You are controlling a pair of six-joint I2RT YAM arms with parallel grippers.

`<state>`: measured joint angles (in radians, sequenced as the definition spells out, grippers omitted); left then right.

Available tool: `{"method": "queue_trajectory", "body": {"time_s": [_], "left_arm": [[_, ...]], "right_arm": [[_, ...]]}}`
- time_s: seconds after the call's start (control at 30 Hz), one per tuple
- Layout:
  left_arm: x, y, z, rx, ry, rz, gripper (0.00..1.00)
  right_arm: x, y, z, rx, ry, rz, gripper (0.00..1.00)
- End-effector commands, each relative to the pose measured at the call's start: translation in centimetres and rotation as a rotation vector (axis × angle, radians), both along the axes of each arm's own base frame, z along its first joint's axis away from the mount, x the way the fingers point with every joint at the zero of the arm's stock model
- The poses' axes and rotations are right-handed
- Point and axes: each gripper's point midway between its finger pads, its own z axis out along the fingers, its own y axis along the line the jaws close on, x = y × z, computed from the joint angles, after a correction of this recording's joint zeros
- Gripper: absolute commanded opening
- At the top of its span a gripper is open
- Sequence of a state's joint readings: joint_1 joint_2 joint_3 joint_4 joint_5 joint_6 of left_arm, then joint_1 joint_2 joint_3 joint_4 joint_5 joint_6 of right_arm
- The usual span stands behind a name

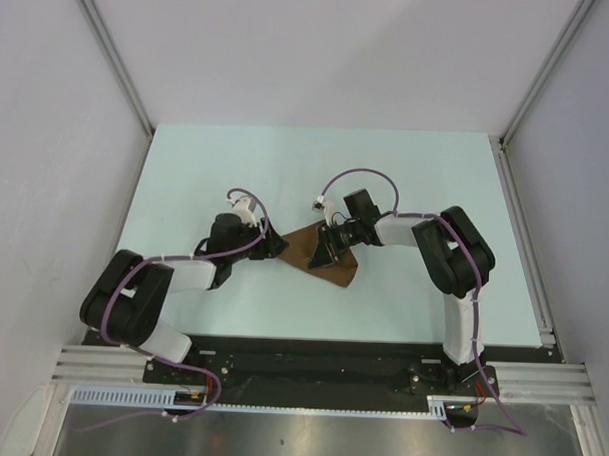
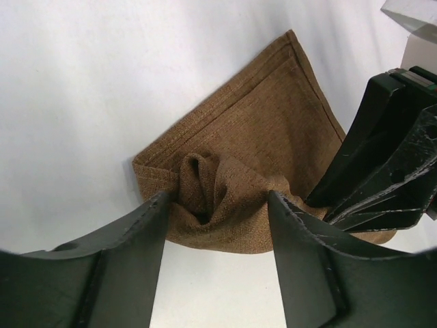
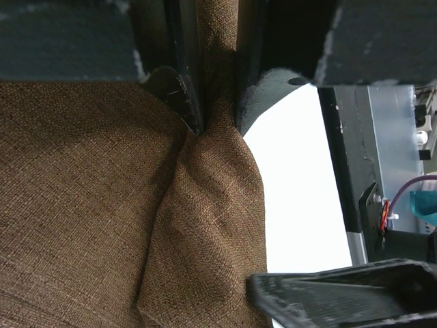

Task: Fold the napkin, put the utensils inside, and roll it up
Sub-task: Roll the napkin with the utensil

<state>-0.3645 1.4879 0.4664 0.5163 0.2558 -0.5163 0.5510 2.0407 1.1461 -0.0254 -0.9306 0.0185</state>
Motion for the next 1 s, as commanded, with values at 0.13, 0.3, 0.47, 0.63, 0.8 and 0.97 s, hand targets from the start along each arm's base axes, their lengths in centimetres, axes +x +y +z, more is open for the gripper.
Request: {"method": "queue_trajectory", "body": {"time_s": [0.13,0.3,0.47,0.63,0.8,0.97], "left_arm": [[1.7,-1.8,1.2,-0.051,-0.059,-0.050,0.55],[1.4,-2.1,-0.1,-0.055,-0.030,-0.069,0.36],[1.3,-2.6,-1.1,-0.039,0.024,-0.109,0.12],[1.8,-3.0,-1.9,0.001,0.093,-0.142,0.05],[2.0,-3.0,-2.3,0.033,0.137,-0.152,0.05],[1.8,-3.3,-3.3,0.042,0.200,-0.171,0.05]], "right_arm": [[-0.5,-1.5,-3.2,-0.124,0.065,-0.039,0.17],[-0.1,-1.6,-3.0,-0.138,0.042,-0.038,0.20],[1.1,-1.7,-0.8,-0.158,-0.023,-0.086,0.49],[2.9,-1.6,3.6,-0.173,-0.154,-0.141,0.63],[4.9,-1.2,6.2,-0.243,-0.393,-0.242,0.68],[4.3,0.2,8.1,-0.260,-0.659,-0.309,0.69]]}}
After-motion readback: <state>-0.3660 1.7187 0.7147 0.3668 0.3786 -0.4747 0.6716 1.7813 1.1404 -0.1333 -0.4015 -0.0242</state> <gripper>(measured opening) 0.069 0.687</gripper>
